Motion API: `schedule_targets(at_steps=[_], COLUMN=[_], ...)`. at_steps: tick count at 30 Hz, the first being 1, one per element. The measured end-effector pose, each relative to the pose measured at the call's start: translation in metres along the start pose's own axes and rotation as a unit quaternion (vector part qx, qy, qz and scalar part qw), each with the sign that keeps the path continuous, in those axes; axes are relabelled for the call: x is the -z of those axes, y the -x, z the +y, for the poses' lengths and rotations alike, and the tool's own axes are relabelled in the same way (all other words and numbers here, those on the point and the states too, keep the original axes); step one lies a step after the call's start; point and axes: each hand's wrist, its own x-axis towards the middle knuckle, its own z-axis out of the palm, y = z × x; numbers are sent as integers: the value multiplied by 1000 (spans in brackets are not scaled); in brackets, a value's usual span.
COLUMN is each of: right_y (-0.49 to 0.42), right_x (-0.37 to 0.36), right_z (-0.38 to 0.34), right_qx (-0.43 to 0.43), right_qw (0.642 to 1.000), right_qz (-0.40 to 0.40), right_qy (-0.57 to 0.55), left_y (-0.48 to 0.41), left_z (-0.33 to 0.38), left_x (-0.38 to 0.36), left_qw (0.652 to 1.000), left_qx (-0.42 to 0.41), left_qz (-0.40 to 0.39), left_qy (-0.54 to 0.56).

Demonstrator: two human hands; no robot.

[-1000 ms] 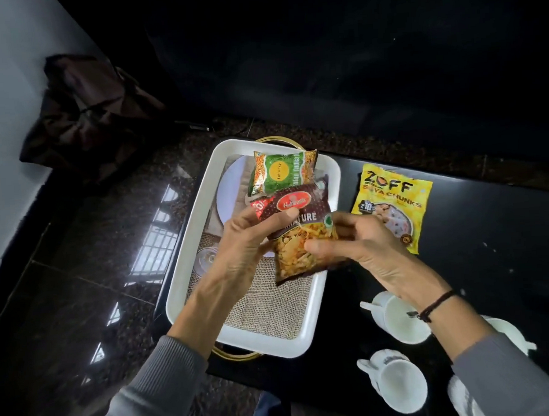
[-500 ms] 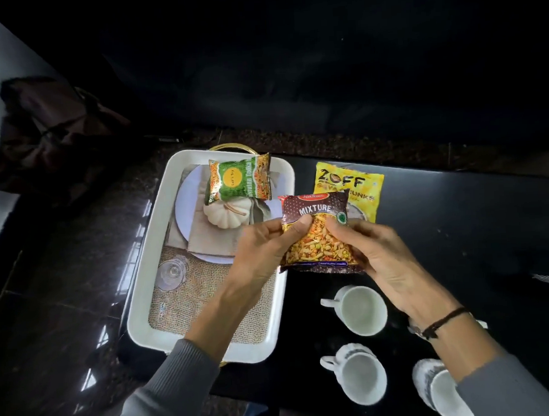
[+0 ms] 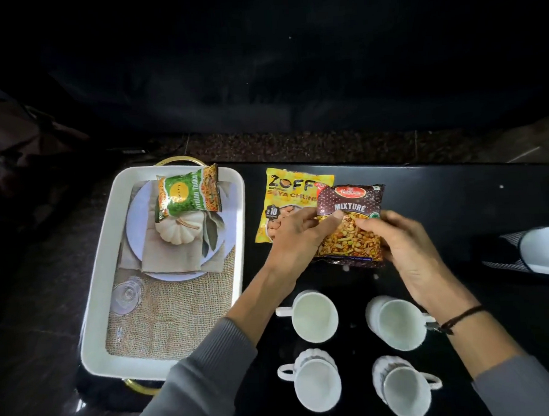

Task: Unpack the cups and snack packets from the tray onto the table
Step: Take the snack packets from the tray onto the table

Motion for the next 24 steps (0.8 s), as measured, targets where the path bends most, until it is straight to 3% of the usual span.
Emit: schedule_targets(at_steps=[5, 9, 11, 14, 16, 21, 24], right_y=[-30, -43, -43, -39, -37, -36, -40], right_x=[22, 28, 30, 30, 28, 19, 14], right_z=[2, 2, 5, 13, 18, 38, 48], right_qx=[2, 35, 87, 193, 251, 324, 312], right_qw=[999, 985, 973, 933, 899, 797, 771], right_qz=[41, 91, 99, 112, 103, 29, 11], right_qy=[28, 140, 190, 281, 344, 508, 555], left_y=[-27, -40, -38, -35, -37, -32, -27], left_z=[7, 5, 3, -6, -17, -34, -38], left_x=[-27, -25, -18, -3, 8, 23, 19], left_qw=[994, 958, 920, 820, 768, 788, 784], left_qx=[-14, -51, -108, -237, -272, -180, -163], left_qz=[31, 118, 166, 200, 211, 122, 133], left_qy=[-99, -257, -338, -481, -541, -577, -585])
